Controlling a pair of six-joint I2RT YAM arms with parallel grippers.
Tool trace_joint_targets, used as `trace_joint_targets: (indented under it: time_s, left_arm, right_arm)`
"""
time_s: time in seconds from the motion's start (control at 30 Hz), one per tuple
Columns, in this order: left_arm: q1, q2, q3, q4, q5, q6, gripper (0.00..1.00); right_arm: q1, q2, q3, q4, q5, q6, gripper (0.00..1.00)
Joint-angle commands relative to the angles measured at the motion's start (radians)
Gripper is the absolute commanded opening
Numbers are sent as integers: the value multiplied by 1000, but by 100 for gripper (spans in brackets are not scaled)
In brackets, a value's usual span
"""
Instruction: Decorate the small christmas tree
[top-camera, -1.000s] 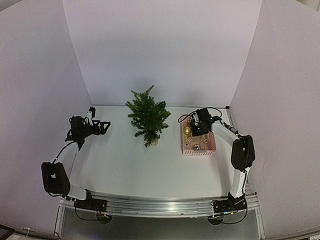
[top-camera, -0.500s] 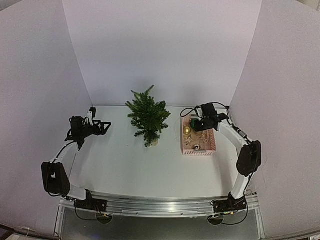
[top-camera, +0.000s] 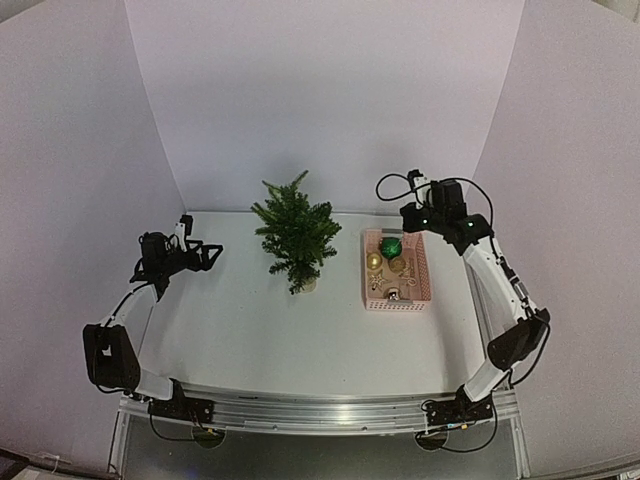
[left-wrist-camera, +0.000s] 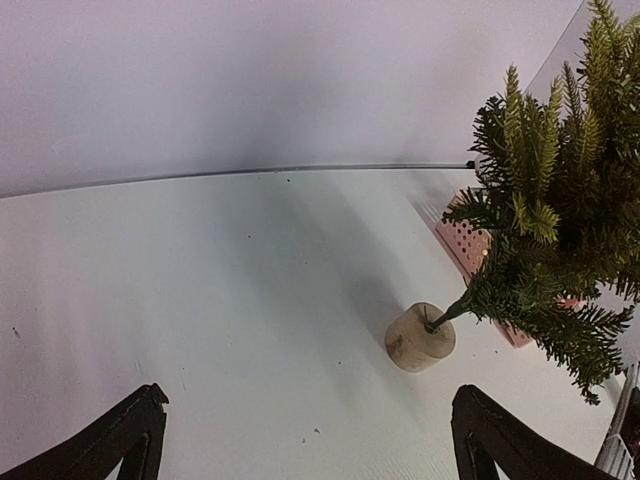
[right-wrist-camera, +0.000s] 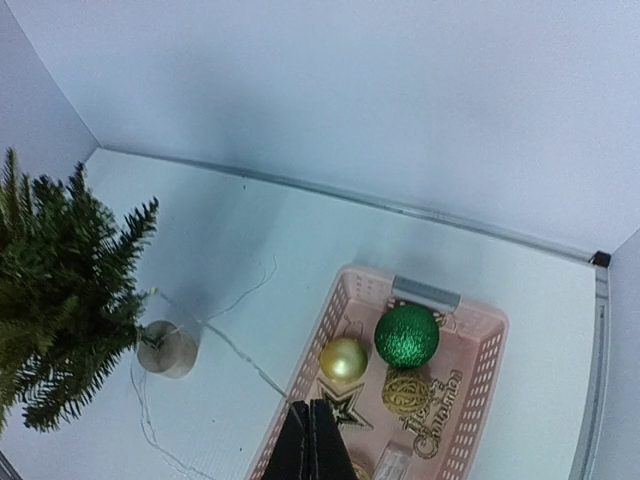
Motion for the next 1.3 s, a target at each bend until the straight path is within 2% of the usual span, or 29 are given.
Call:
trace_joint_targets:
  time_s: [0.0,0.37,0.53,0.67,1.03,1.27]
  left_arm:
    - [-2,-30,40,39,19,2,100]
    - [-2,-41,21,48,21,4,100]
    - [-2,-46,17,51,20,6,100]
    - [-2,-46,17,53,21,6,100]
    - [-2,-53,33,71,29,9,100]
    - [-2,-54,86,83,44,6,100]
  right_arm:
    - [4,-54,98,-1,76,-16,0]
    - [3,-67,244,9,405,-108,0]
    - [3,-72,305,29,442,-146,0]
    - [2,-77,369,50,409,-180,0]
    - [3,-116,505,143,151,-234,0]
    - [3,-121,603,172,59,-251,0]
